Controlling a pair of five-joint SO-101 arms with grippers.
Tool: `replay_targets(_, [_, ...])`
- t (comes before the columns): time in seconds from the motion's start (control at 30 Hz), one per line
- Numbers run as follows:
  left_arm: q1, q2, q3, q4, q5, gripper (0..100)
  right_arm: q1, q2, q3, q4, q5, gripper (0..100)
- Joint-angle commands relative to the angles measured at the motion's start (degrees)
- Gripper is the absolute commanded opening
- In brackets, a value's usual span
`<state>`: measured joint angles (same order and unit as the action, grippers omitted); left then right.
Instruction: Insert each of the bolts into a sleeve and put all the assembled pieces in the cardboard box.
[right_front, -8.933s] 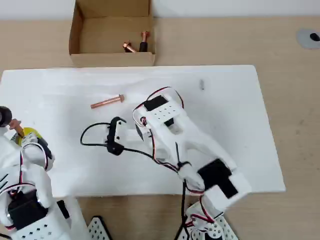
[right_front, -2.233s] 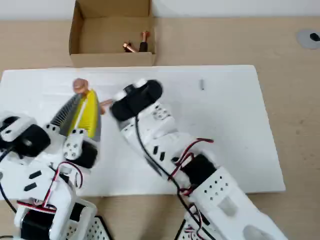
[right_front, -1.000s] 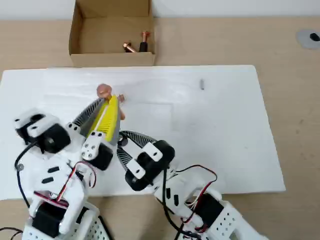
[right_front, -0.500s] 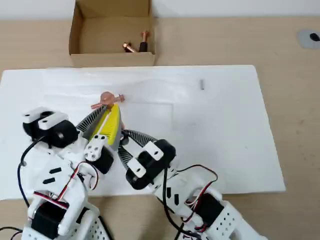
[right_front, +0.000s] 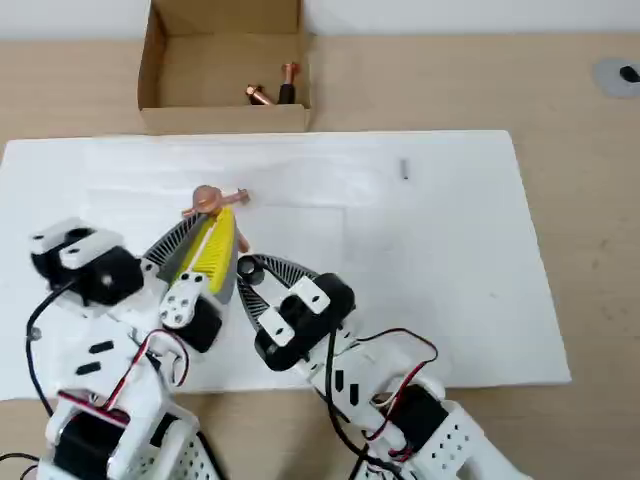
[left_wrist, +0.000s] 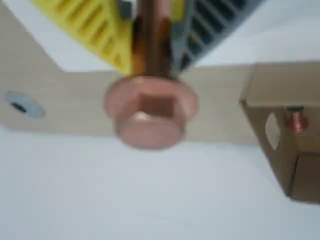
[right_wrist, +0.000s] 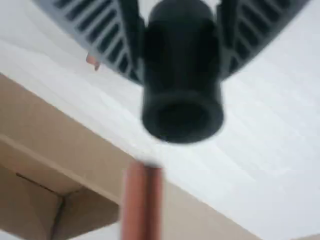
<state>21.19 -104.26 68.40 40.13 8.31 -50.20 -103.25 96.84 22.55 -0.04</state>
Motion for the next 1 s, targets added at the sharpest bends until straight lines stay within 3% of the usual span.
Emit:
replay_targets(0.0, [-0.9, -0.5, -4.7, -0.1, -0.2, 1, 0.7, -8.8, -0.2, -1.3, -0.6, 0.9])
replay_targets(0.23, [-0.4, -0.5, -5.1, 0.2, -0.1, 1, 1.0, -8.7, -0.2, -1.2, -0.6, 0.9])
replay_targets(0.5, [1.2, -0.4, -9.8, 8.5, -0.2, 1, 1.0, -8.7, -0.2, 0.5, -0.6, 0.9])
replay_targets(0.97, [3.5, -0.4, -12.5, 11.9, -0.2, 1, 1.0, -8.7, -0.2, 0.7, -0.6, 0.9])
